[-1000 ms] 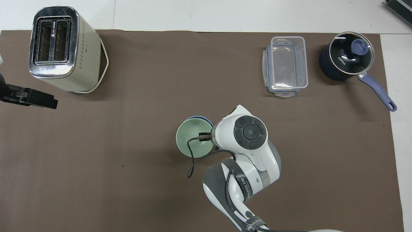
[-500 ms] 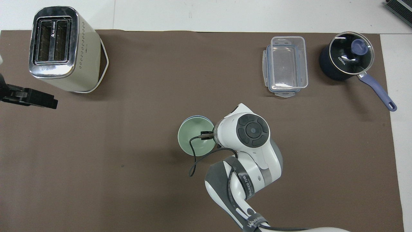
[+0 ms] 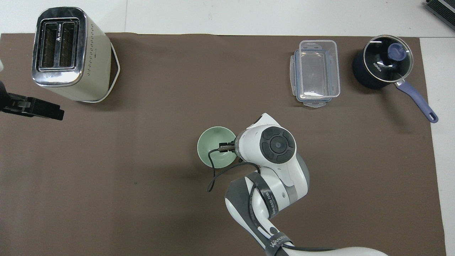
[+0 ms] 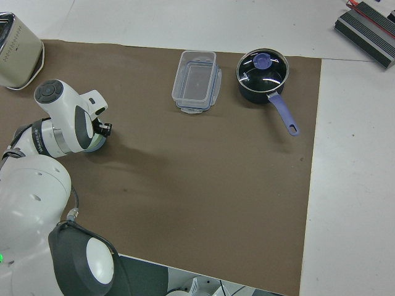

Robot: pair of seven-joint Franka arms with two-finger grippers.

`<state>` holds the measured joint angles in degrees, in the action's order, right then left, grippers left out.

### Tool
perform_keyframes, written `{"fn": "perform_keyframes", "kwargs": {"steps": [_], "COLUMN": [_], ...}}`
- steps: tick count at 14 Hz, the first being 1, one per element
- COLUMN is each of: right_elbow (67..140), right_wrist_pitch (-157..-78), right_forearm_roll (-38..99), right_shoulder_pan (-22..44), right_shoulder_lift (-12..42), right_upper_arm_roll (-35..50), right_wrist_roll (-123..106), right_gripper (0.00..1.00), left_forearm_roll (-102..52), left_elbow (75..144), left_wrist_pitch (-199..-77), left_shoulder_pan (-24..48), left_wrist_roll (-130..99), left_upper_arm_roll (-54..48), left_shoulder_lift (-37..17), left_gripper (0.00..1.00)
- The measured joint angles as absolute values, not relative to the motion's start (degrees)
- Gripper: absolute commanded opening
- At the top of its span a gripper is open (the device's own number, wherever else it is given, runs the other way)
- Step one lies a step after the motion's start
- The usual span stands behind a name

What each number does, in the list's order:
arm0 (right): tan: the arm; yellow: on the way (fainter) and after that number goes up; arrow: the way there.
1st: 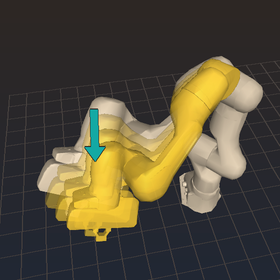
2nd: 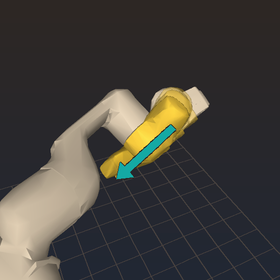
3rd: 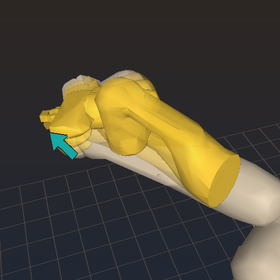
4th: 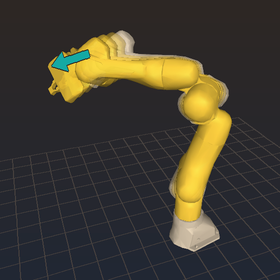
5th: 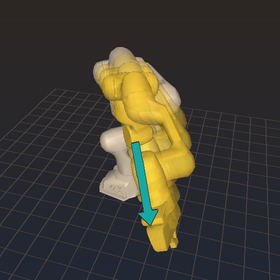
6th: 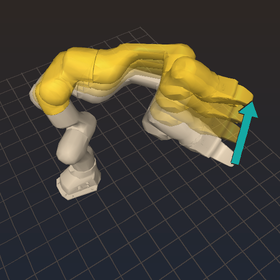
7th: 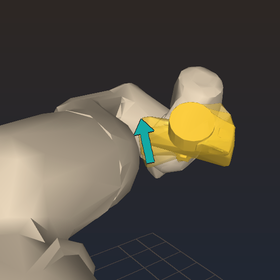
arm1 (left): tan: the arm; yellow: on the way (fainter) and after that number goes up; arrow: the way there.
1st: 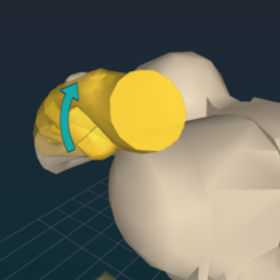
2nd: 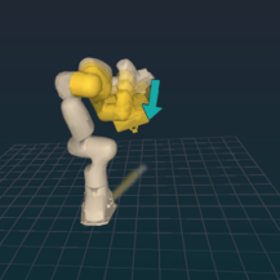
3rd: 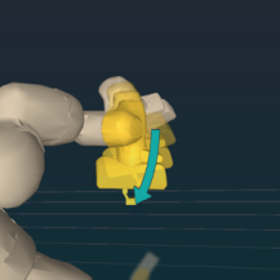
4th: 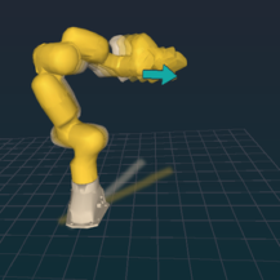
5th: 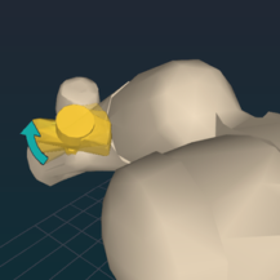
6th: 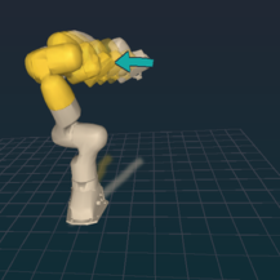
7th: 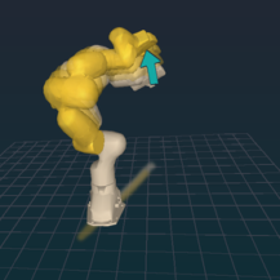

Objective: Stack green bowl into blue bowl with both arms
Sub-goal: 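Lower the green bowl into the blue bowl with the right gripper, then open the right gripper and lift it off the bowls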

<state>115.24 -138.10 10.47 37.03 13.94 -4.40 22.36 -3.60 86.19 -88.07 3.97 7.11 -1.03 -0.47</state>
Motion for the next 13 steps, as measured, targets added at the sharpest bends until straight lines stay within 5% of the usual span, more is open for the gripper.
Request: {"fn": "perform_keyframes", "kwargs": {"steps": [4,13], "right_elbow": [112.7,100.4], "right_wrist_pitch": [-135.0,-105.6], "right_forearm_roll": [10.3,3.1], "right_shoulder_pan": [35.0,20.3], "right_shoulder_lift": [12.9,3.2], "right_upper_arm_roll": [-4.9,-5.5], "right_wrist_roll": [22.3,21.7], "right_gripper": [1.00,1.00], "left_forearm_roll": [-3.6,-3.6], "left_elbow": [86.2,86.2], "left_wrist_pitch": [-88.1,-88.1], "left_shoulder_pan": [4.0,4.0], "left_wrist_roll": [7.1,7.1], "left_upper_arm_roll": [-1.0,-1.0], "left_shoulder_lift": [-0.5,-0.5], "left_gripper": [1.00,1.00]}}
